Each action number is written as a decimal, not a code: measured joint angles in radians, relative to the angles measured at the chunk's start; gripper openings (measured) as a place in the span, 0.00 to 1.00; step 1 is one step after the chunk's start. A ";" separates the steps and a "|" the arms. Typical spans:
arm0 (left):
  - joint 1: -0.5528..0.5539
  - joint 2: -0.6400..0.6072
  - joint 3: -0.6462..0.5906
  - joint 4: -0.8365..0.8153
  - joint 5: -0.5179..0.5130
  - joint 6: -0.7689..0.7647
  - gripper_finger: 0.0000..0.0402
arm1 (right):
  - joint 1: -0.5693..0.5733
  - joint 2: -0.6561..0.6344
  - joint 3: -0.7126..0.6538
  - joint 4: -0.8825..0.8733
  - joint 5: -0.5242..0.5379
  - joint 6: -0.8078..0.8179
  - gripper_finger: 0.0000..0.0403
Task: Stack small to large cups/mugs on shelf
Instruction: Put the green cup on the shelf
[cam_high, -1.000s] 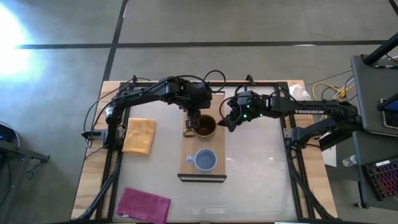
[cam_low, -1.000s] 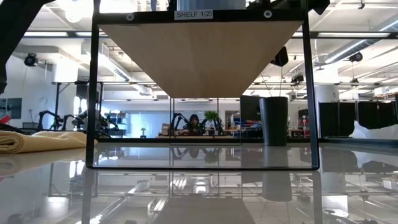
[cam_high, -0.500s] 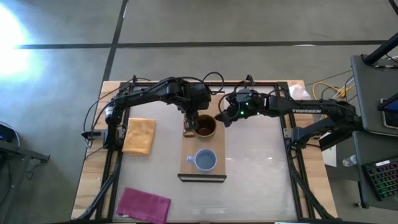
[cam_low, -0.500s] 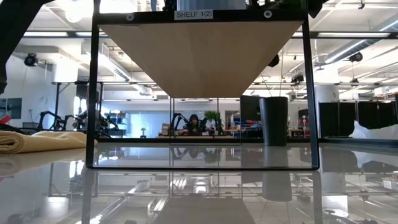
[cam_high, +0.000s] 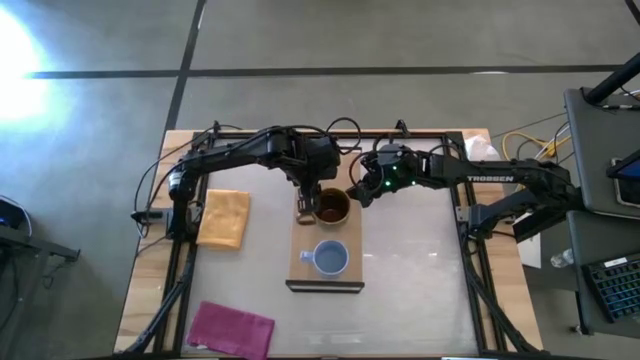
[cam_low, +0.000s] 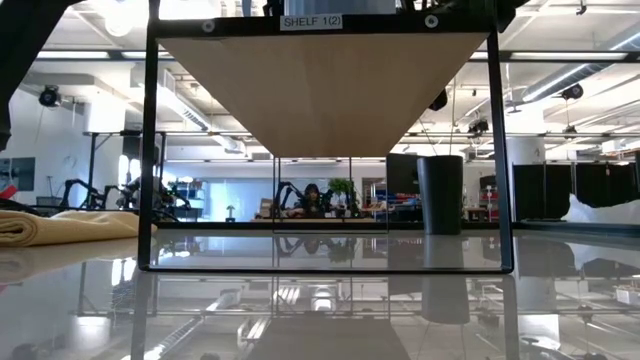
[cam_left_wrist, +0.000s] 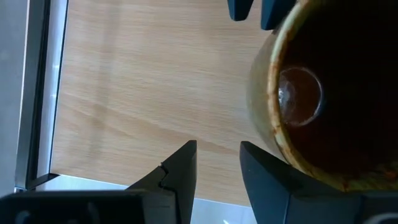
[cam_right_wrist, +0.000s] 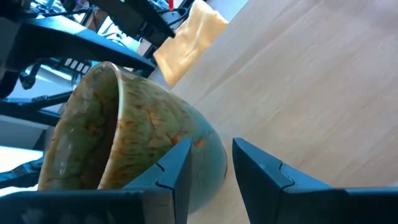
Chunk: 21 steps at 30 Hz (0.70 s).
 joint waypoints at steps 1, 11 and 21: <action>0.000 0.000 -0.001 0.000 -0.001 0.002 0.27 | 0.001 0.000 0.000 0.000 -0.007 0.000 0.27; 0.000 0.000 -0.002 0.000 -0.005 0.005 0.27 | 0.035 0.000 0.000 -0.003 -0.021 0.015 0.27; 0.000 0.000 -0.002 0.001 -0.012 0.027 0.27 | 0.044 0.000 0.000 -0.004 -0.016 0.032 0.27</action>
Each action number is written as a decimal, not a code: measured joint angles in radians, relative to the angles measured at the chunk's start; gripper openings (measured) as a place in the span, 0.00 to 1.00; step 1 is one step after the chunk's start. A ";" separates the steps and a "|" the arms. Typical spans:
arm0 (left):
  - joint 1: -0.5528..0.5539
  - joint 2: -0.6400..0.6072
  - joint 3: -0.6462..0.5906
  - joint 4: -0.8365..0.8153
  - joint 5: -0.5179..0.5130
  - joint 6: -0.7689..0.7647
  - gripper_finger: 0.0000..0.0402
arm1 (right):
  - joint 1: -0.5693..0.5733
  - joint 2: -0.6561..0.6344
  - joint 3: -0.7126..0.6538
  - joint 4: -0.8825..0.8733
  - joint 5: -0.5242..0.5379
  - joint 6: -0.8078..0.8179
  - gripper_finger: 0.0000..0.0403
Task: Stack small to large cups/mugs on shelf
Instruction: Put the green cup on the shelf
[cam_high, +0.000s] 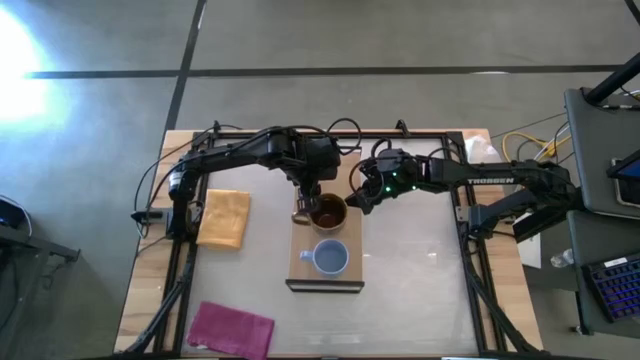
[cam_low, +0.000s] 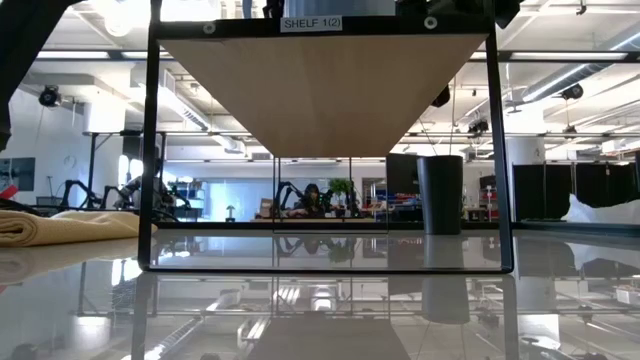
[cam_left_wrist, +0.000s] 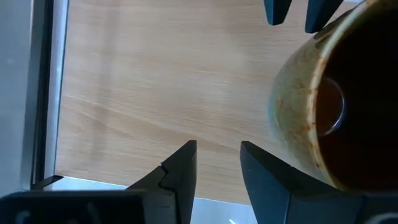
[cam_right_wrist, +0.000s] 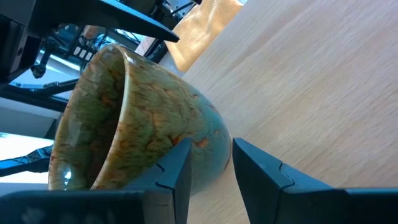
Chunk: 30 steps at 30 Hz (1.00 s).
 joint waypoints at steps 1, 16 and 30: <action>0.000 0.000 0.000 0.003 -0.005 0.001 0.27 | 0.000 0.000 0.000 -0.001 0.001 0.000 0.27; 0.001 0.000 0.000 0.020 -0.018 0.025 0.27 | -0.031 -0.009 0.000 -0.005 0.004 -0.025 0.27; 0.042 -0.003 0.012 0.083 -0.015 0.100 0.27 | -0.138 -0.142 0.000 -0.283 0.220 -0.094 0.27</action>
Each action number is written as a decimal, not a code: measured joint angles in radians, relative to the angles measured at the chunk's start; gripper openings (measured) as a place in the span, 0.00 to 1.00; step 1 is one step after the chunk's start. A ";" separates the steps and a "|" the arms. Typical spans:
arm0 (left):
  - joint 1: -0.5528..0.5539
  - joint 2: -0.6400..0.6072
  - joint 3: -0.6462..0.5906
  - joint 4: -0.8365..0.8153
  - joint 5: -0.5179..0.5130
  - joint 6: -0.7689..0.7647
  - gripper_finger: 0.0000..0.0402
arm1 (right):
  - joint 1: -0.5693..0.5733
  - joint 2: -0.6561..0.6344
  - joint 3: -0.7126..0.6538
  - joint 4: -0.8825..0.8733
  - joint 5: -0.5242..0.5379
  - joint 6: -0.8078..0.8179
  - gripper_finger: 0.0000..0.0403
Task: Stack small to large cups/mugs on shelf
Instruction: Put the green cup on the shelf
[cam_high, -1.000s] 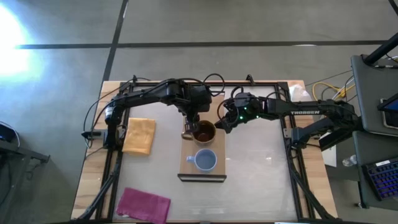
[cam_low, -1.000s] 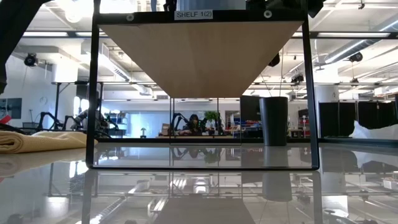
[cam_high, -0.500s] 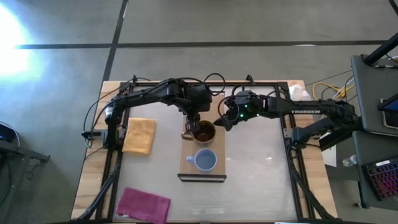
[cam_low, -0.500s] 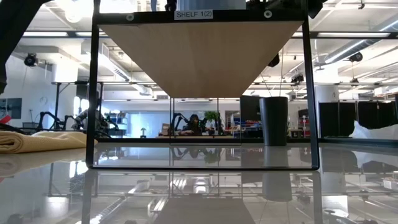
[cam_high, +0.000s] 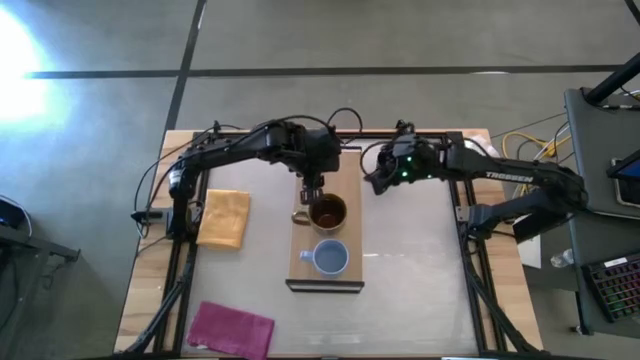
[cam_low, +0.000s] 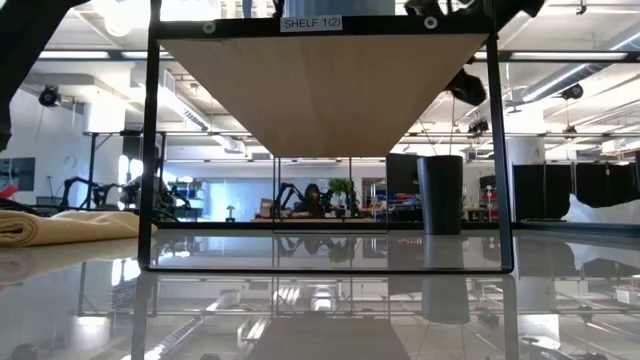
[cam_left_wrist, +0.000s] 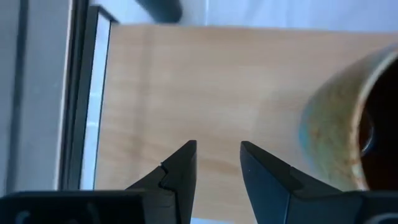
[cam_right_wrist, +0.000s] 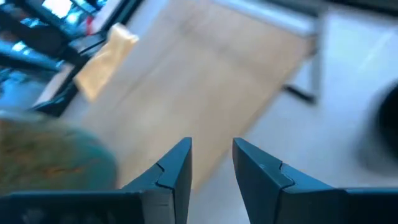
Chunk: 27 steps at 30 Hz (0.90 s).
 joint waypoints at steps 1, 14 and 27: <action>0.007 -0.006 0.000 0.009 0.025 0.000 0.27 | -0.013 -0.015 0.000 -0.020 0.018 -0.004 0.27; 0.034 -0.105 0.002 0.137 0.184 -0.002 0.27 | -0.358 -0.065 0.031 -0.301 0.064 -0.081 0.27; 0.151 -0.117 -0.071 0.143 0.240 -0.018 0.27 | -0.439 0.140 0.148 -0.407 0.061 -0.211 0.27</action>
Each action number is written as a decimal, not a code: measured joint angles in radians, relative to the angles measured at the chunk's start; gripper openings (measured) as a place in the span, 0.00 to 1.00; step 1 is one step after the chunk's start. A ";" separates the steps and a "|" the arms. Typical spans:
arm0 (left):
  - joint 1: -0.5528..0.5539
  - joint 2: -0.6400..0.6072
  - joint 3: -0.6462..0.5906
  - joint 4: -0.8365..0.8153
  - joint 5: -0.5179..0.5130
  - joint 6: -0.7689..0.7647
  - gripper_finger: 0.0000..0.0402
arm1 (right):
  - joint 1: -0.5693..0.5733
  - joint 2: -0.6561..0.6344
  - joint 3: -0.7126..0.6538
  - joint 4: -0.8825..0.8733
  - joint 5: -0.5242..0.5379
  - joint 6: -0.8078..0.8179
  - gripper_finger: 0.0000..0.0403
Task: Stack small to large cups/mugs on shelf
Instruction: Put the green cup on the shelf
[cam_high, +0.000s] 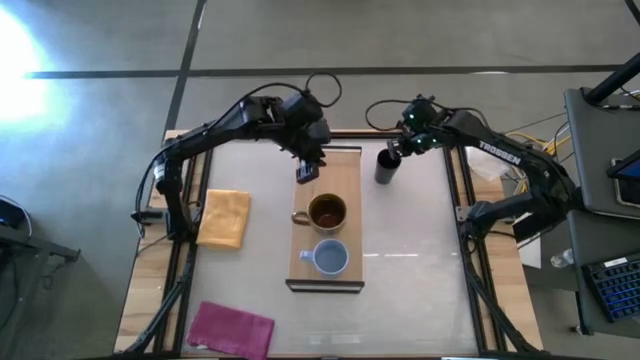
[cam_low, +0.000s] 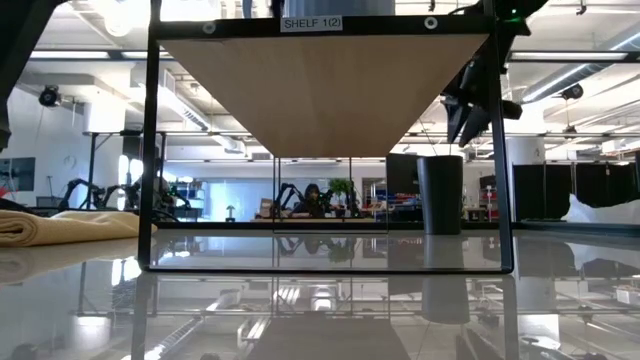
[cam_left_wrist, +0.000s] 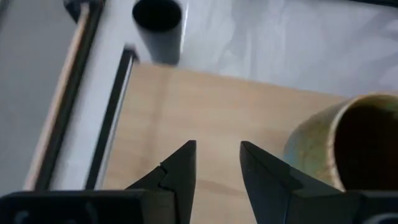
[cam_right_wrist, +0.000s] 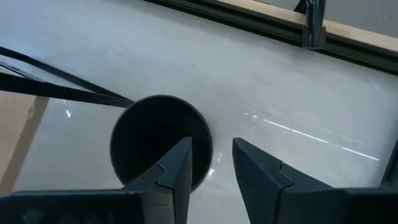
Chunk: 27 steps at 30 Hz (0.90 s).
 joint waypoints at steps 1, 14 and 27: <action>0.011 -0.005 -0.019 -0.004 0.017 -0.012 0.27 | 0.000 0.005 0.007 0.000 -0.001 -0.005 0.27; 0.032 -0.250 -0.370 0.048 0.050 -0.111 0.27 | 0.067 -0.112 0.017 -0.023 -0.151 0.044 0.27; 0.030 -0.414 -0.632 0.238 0.048 -0.245 0.27 | 0.437 -0.195 0.017 0.077 -0.211 0.311 0.27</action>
